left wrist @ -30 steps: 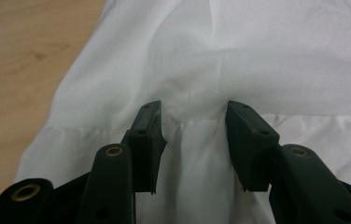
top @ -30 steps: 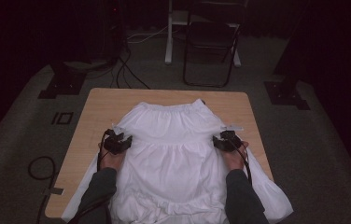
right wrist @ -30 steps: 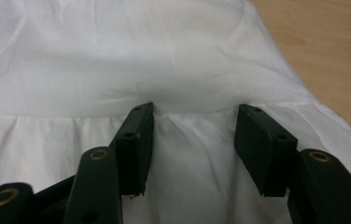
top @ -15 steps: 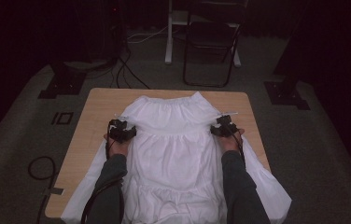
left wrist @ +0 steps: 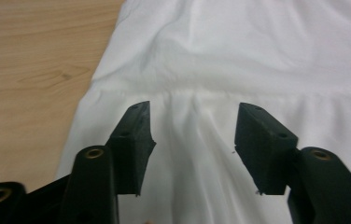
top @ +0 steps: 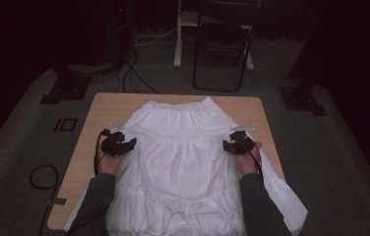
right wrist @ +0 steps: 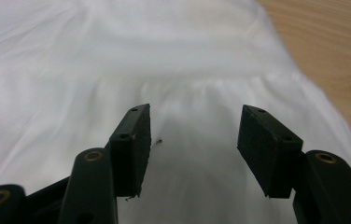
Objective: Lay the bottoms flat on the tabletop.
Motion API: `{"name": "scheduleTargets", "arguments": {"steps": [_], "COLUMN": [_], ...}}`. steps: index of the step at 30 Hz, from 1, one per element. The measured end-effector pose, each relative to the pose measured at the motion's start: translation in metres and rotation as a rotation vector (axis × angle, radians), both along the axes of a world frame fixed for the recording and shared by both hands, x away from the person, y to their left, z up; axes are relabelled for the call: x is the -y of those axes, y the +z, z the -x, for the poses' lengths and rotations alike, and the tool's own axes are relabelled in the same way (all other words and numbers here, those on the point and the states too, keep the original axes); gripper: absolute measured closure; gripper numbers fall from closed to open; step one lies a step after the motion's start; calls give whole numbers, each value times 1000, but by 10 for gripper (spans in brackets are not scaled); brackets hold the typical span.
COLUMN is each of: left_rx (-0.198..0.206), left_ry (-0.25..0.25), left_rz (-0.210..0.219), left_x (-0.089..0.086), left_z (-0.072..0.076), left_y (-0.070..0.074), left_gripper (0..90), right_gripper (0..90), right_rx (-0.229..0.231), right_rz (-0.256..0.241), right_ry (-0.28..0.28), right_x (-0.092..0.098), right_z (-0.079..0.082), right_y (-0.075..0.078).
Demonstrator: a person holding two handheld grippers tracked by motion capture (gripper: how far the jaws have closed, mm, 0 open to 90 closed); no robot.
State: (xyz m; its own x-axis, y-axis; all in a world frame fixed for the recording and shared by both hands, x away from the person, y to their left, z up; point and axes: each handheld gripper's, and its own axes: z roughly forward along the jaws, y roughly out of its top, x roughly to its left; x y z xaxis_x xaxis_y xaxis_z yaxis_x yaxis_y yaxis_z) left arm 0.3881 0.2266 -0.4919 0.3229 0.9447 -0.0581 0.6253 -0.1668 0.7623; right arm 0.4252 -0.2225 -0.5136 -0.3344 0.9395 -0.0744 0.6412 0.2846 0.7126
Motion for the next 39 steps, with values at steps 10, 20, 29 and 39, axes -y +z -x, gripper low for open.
{"name": "scheduleTargets", "arguments": {"steps": [10, 20, 29, 39], "left_rx": [48, 47, -19, -94], "left_ry": [-16, 73, 154, 159], "left_rz": [-108, -165, -217, -91], "left_x": [-25, -52, -82, -99], "left_z": [101, 149, 169, 180], "left_y": [-11, -23, -30, -49], "left_gripper": [422, 429, 605, 521], "right_gripper": [399, 404, 420, 423], "right_rx": [57, 58, 45, 46], "right_rz": [4, -11, -36, -76], "right_ry": [89, 56, -10, -85], "right_x": [22, 45, 68, 85], "right_z": [94, 155, 176, 178], "right_y": [8, -15, -23, -30]}}
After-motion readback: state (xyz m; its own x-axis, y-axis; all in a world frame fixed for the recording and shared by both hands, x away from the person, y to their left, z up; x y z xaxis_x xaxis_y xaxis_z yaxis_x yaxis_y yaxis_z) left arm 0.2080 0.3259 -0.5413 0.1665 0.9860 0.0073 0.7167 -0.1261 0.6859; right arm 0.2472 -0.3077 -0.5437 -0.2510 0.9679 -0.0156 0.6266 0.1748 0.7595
